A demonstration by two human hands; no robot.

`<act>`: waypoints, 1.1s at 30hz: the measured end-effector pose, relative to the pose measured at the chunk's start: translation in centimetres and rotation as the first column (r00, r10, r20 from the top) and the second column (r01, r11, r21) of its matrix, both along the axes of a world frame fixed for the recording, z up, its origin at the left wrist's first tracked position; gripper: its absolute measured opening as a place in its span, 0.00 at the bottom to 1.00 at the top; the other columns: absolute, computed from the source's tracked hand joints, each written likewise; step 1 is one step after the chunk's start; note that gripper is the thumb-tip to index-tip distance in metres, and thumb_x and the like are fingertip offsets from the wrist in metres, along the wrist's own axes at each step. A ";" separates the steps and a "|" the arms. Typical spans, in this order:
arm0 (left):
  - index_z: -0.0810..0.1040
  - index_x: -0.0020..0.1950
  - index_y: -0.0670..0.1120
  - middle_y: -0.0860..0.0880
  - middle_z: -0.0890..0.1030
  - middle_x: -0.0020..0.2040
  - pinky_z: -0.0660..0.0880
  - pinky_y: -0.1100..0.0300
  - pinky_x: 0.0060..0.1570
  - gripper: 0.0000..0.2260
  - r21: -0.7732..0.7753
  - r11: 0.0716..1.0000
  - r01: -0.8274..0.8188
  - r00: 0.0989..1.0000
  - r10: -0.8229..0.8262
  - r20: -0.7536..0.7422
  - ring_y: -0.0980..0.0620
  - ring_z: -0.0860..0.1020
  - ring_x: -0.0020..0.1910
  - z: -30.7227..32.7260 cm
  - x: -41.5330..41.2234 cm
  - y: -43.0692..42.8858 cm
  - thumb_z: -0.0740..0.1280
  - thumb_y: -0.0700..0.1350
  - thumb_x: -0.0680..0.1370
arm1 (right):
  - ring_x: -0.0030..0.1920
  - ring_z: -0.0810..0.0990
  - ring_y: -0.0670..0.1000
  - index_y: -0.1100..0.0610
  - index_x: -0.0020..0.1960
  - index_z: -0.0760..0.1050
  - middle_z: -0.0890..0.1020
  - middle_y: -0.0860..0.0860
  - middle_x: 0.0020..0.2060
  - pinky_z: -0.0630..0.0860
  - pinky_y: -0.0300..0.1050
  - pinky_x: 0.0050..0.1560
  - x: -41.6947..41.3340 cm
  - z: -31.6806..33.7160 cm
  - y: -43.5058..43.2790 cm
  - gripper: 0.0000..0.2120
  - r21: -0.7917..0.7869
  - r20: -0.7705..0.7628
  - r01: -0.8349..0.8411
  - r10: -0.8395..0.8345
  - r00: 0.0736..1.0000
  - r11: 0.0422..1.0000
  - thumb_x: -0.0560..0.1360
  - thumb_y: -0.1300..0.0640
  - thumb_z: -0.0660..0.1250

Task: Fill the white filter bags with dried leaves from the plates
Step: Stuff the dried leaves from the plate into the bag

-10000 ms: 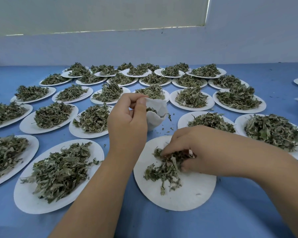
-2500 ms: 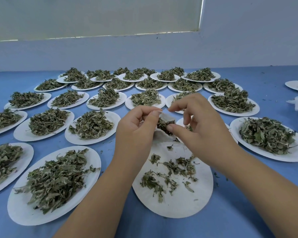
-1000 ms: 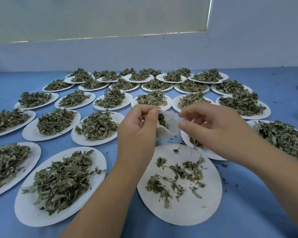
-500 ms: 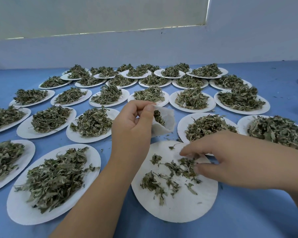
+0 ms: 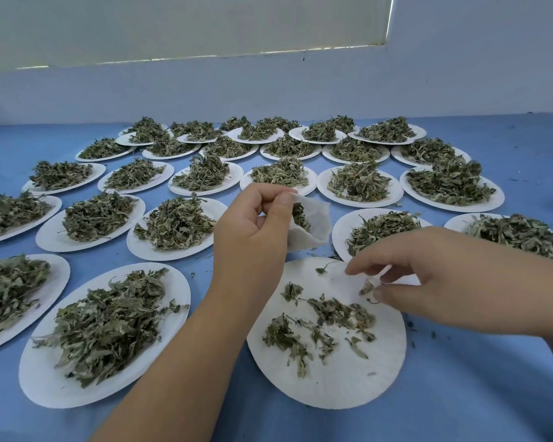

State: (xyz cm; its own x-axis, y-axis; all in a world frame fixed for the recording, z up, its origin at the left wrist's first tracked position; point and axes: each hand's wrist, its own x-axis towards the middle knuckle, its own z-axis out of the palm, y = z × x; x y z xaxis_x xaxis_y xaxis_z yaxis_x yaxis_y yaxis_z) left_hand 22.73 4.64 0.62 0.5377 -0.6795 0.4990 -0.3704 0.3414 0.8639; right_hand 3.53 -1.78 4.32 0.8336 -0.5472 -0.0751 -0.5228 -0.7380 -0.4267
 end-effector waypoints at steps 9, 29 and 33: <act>0.79 0.45 0.51 0.60 0.75 0.31 0.71 0.66 0.28 0.08 -0.006 1.000 0.002 1.000 -0.002 0.012 0.61 0.72 0.27 -0.2 0.0 -0.1 0.64 0.41 0.81 | 0.52 0.74 0.28 0.34 0.57 0.75 0.77 0.31 0.50 0.73 0.29 0.53 0.6 -0.9 0.3 0.14 0.029 -0.041 -0.084 0.085 0.996 0.996 0.75 0.50 0.67; 0.79 0.45 0.50 0.57 0.76 0.32 0.70 0.66 0.28 0.08 -0.012 1.000 -0.016 1.000 0.016 0.007 0.59 0.71 0.27 -0.2 0.0 -0.2 0.63 0.42 0.81 | 0.43 0.70 0.36 0.42 0.58 0.75 0.71 0.38 0.45 0.69 0.33 0.49 3.6 -3.1 2.0 0.14 -0.157 0.009 -0.191 0.195 0.981 0.969 0.73 0.50 0.69; 0.79 0.44 0.51 0.54 0.76 0.33 0.69 0.65 0.28 0.08 -0.032 0.999 -0.028 0.999 0.027 -0.024 0.57 0.71 0.28 -0.2 0.2 -0.1 0.63 0.42 0.81 | 0.54 0.71 0.40 0.42 0.61 0.73 0.72 0.39 0.52 0.71 0.42 0.57 3.2 -3.1 2.0 0.20 -0.210 0.167 -0.171 0.208 0.964 0.963 0.72 0.36 0.63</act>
